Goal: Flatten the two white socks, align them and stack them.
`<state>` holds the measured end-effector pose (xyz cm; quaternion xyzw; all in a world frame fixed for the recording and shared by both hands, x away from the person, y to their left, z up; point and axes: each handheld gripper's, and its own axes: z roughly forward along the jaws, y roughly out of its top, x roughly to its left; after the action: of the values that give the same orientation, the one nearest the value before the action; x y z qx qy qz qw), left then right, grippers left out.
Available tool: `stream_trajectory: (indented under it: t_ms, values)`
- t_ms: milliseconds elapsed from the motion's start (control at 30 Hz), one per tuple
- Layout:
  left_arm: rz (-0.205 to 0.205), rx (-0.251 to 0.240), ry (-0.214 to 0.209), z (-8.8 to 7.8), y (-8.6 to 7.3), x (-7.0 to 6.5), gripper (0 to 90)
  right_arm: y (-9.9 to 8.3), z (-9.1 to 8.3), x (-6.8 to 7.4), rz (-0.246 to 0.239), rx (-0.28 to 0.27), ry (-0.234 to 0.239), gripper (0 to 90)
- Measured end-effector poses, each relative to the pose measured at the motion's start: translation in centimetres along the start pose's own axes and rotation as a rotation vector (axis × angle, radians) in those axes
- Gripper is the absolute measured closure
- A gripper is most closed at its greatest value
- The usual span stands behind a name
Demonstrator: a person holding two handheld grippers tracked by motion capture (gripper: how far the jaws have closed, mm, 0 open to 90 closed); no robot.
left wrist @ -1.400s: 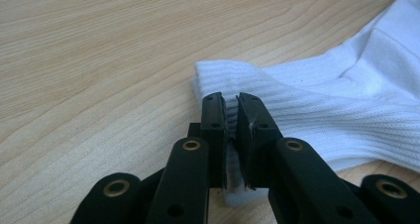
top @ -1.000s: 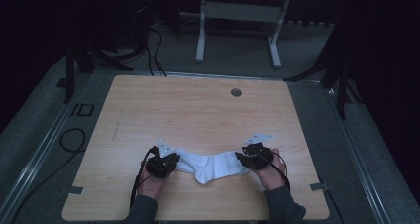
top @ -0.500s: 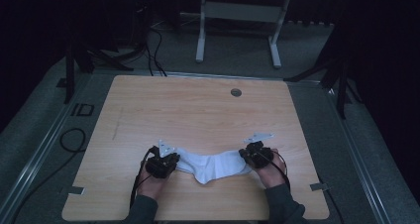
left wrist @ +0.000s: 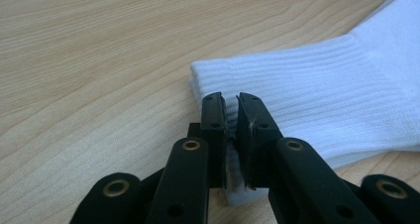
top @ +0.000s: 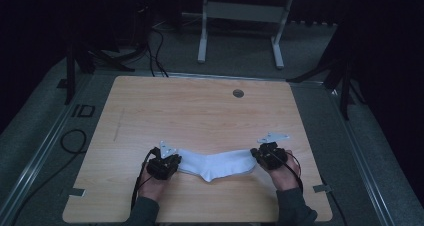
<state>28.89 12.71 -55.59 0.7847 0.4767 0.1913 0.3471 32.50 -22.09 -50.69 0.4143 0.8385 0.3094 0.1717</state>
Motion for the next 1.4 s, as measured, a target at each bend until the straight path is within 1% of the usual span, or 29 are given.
stream_trajectory:
  t_ms: [133,200,267,300,367,433,600,700,767,967,1100,1133,1267,1300,1400]
  values:
    - [-0.002,0.000,-0.001,0.0,0.0,0.0,81.7,-0.1,0.2,-0.1,0.002,0.009,0.005,87.8]
    - [-0.002,0.000,0.001,0.0,0.0,0.0,81.7,-0.2,0.4,-0.1,-0.001,0.022,0.018,84.5]
    - [-0.002,0.000,0.004,0.0,0.0,-0.1,81.7,-0.3,0.8,-0.1,0.001,0.039,0.034,70.1]
    - [-0.001,0.001,0.005,0.0,0.0,-0.1,81.7,-0.4,1.0,-0.2,0.006,0.037,0.035,65.0]
    - [0.001,-0.001,0.006,0.0,0.0,-0.1,81.6,-0.3,0.9,-0.3,0.014,0.028,0.034,58.8]
    - [-0.004,-0.003,0.005,0.0,0.0,-0.1,81.4,-0.2,0.6,-0.4,0.020,0.010,0.039,56.1]
    - [-0.021,-0.010,-0.005,-0.1,0.0,0.0,80.5,-0.2,0.4,-0.7,0.032,-0.012,0.045,53.2]
    - [-0.015,-0.015,-0.009,-0.2,0.0,0.0,79.4,-0.2,0.3,-0.8,0.034,-0.025,0.048,52.9]
    - [-0.009,-0.023,-0.008,-0.3,0.0,0.0,79.2,-0.2,0.3,-0.9,0.037,-0.026,0.050,51.9]
    - [-0.022,-0.057,-0.016,-0.9,0.2,0.4,79.2,-0.3,0.3,-1.3,0.045,-0.024,0.049,51.1]
    - [-0.020,-0.084,-0.023,-1.4,0.3,0.7,79.1,-0.4,0.3,-1.5,0.045,-0.023,0.048,50.9]
    - [-0.023,-0.091,-0.023,-1.5,0.4,0.8,79.1,-0.4,0.3,-1.5,0.046,-0.022,0.047,50.8]
    - [-0.026,-0.092,-0.014,-1.7,0.4,1.2,79.1,-0.4,0.4,-1.7,0.049,-0.022,0.045,50.8]
    - [-0.037,-0.095,-0.007,-1.8,0.4,1.5,79.2,-0.5,0.4,-1.7,0.053,-0.022,0.045,50.7]
    - [-0.051,-0.097,0.004,-1.9,0.4,2.0,79.2,-0.5,0.4,-1.9,0.056,-0.022,0.045,50.8]
